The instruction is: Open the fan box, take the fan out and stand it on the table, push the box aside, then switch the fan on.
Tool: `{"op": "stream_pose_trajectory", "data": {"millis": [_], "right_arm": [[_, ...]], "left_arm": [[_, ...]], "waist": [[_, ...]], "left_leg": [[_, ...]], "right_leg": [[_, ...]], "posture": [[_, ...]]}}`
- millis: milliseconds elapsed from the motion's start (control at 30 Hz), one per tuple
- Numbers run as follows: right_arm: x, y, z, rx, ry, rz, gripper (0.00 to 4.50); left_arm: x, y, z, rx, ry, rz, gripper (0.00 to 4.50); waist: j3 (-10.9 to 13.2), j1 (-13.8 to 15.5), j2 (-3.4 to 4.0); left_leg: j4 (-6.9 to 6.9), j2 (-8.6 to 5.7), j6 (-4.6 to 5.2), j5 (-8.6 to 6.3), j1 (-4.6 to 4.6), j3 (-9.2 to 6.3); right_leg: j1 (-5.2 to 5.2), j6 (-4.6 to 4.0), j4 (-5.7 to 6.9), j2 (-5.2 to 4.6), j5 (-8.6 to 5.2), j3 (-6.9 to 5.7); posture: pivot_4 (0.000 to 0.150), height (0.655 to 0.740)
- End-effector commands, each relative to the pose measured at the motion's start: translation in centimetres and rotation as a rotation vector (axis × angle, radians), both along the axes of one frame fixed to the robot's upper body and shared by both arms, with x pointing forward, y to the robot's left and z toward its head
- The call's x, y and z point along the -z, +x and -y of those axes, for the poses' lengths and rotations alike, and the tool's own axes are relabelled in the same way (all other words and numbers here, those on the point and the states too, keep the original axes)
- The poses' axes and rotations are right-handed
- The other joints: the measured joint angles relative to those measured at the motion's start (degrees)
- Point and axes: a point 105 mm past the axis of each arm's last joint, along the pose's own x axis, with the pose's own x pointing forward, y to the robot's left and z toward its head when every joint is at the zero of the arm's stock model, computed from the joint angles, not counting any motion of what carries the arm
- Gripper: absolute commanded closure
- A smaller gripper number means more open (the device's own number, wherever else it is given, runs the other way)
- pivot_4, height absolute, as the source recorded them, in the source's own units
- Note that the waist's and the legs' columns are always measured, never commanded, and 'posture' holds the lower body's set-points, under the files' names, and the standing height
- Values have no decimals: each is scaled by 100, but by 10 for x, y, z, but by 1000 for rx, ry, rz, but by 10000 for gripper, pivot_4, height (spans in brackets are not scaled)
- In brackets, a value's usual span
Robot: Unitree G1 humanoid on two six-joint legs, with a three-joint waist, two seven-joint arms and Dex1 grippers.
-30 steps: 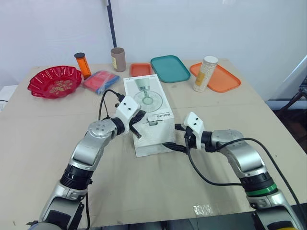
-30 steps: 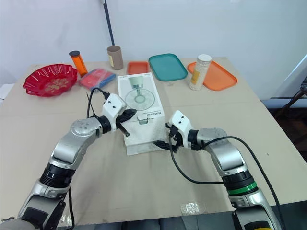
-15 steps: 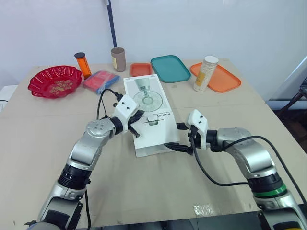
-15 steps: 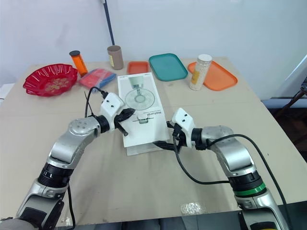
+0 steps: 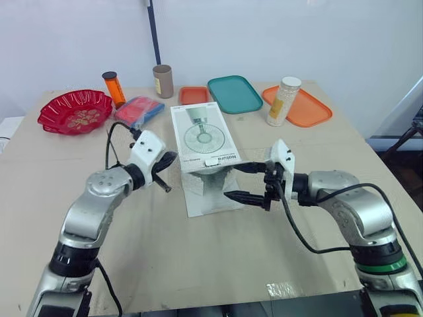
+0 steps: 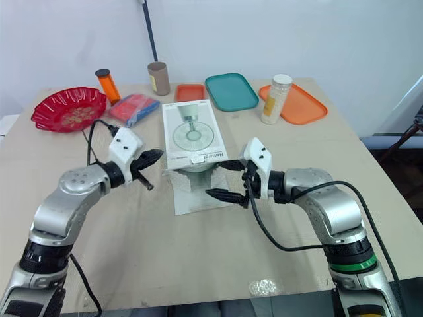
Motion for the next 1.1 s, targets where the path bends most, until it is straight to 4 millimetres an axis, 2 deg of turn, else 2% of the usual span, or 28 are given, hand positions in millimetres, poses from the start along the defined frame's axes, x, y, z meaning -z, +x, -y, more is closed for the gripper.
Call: {"op": "stream_pose_trajectory", "data": {"millis": [33, 300, 700, 933, 1033, 1100], "right_arm": [[-16, 0, -3, -6, 37, 50, 0], [-24, 21, -11, 27, 68, 83, 0], [-12, 51, -26, 72, 7, 114, 0], [-5, 61, -28, 112, -15, 65, 0], [-3, 62, -28, 120, -30, 63, 0], [-3, 62, -28, 121, -33, 63, 0]], "left_arm": [[-13, -5, -5, -12, 1, 52, 44503], [-19, -6, -3, -18, -7, 64, 44503], [-28, -9, -6, -11, -8, 89, 44503], [-42, -23, 16, 111, -63, 119, 44503], [-45, -17, 35, 168, -66, 118, 44503], [-41, -8, 41, 163, -54, 104, 44503]], "waist": [[0, 0, 0], [0, -2, -1], [0, -3, -1], [0, -4, -1], [0, 2, -1], [-1, 0, -1]], "left_leg": [[0, 0, 0, 0, -1, 0], [0, -1, 0, 0, -6, 1], [0, 2, -5, 3, -36, 10], [0, 4, -5, 3, -39, 13], [2, 3, -6, 3, -41, 13], [5, 0, -9, 5, -43, 11]], "right_leg": [[0, 0, -1, -1, 0, 0], [-4, 0, 0, -2, 0, -1], [-42, -11, 10, -3, 7, 1], [-47, -14, 11, -4, 9, 1], [-47, -13, 11, -3, 11, 1], [-44, -9, 10, -4, 13, 1]], "posture": [[1500, 7400], [1500, 7400], [1500, 7400], [1500, 7400], [1500, 7400], [1500, 7400]]}}
